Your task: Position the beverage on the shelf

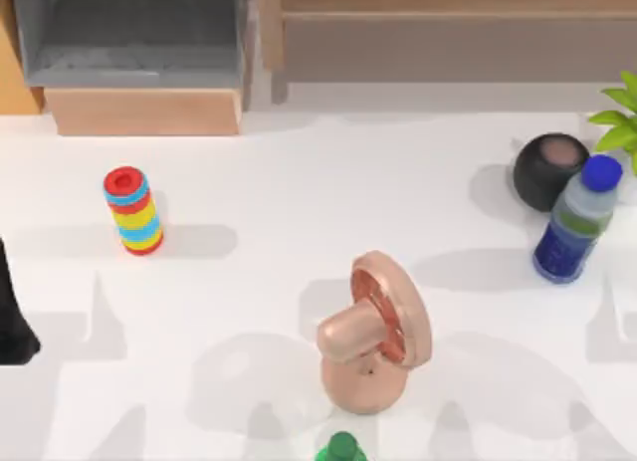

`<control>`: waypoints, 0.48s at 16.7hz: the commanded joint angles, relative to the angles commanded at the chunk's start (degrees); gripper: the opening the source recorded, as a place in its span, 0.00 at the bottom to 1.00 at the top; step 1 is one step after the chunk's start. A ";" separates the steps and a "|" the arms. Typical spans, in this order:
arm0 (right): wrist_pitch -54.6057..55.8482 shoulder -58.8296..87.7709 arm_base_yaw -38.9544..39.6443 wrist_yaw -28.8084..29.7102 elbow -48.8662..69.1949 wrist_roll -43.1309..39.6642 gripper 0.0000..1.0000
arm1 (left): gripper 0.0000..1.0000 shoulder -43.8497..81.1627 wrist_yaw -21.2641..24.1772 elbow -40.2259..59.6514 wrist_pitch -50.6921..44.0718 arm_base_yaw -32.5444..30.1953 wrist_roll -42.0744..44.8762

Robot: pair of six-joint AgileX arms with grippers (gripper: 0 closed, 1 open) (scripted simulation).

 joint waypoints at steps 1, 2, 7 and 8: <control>0.00 0.00 0.00 0.00 0.00 0.00 1.00 | 1.00 0.00 0.00 0.00 0.00 0.00 0.00; 0.00 0.00 0.00 0.00 0.00 0.00 1.00 | 1.00 0.00 0.00 0.00 0.00 0.00 0.00; 7.76 8.97 -3.71 -6.64 3.67 0.08 1.00 | 1.00 0.00 0.00 0.00 0.00 0.00 0.00; 10.92 12.61 -5.16 -8.89 5.07 0.09 1.00 | 1.00 0.00 0.00 0.00 0.00 0.00 0.00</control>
